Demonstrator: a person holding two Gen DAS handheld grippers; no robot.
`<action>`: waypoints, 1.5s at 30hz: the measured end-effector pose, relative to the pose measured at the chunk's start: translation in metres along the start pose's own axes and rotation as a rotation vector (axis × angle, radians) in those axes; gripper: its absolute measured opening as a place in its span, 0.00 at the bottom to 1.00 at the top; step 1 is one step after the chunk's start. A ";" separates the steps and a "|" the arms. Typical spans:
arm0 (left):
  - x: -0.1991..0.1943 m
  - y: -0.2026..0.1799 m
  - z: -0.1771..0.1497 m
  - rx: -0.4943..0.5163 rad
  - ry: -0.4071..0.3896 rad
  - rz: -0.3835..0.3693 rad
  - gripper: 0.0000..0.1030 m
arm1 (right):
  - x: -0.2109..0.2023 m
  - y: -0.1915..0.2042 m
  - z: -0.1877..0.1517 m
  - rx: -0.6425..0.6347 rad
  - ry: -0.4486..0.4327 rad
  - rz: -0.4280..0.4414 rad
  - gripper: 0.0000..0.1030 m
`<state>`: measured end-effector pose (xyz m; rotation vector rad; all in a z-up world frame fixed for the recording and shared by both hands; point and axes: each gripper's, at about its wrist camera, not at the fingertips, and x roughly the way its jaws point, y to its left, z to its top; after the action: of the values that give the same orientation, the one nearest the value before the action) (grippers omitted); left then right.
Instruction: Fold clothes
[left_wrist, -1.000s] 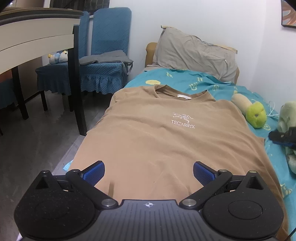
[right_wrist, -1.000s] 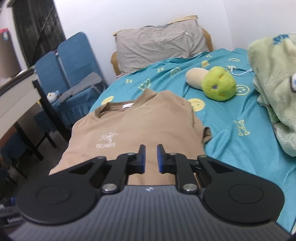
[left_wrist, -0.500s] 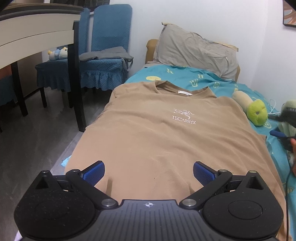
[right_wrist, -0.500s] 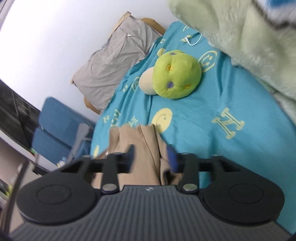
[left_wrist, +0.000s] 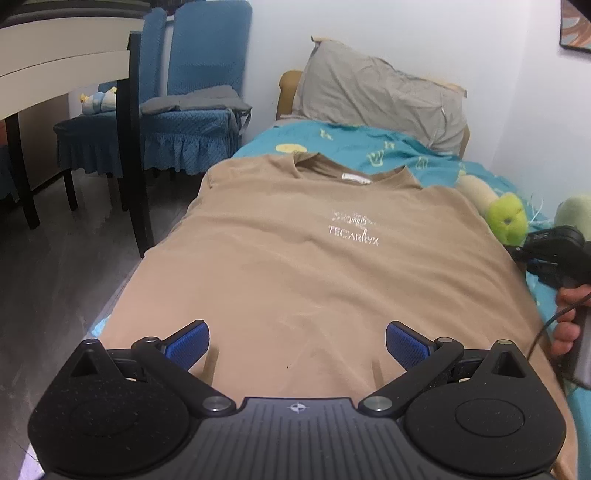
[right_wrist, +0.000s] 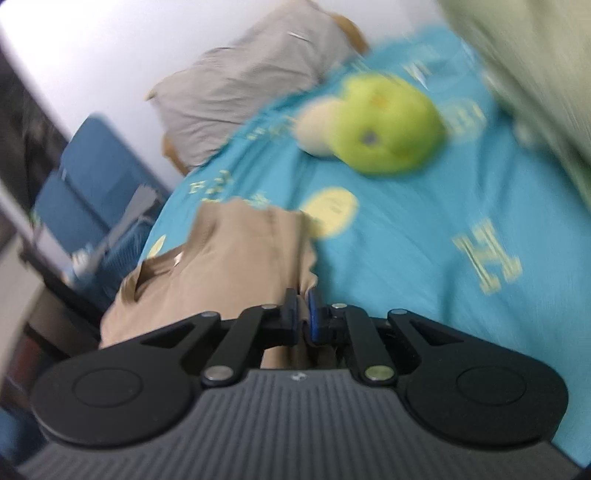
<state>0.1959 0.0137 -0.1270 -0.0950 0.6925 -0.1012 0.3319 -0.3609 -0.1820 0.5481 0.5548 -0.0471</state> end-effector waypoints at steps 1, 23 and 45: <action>-0.002 0.001 0.001 -0.007 -0.006 -0.002 1.00 | -0.003 0.016 -0.002 -0.073 -0.024 -0.006 0.09; -0.001 0.002 0.000 -0.018 0.003 -0.001 1.00 | -0.022 -0.044 0.012 0.424 -0.125 0.263 0.78; 0.006 -0.002 -0.007 0.014 0.021 0.029 1.00 | -0.018 0.011 0.006 0.114 0.023 0.006 0.15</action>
<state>0.1957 0.0107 -0.1362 -0.0705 0.7136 -0.0792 0.3222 -0.3560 -0.1630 0.6623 0.5750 -0.0670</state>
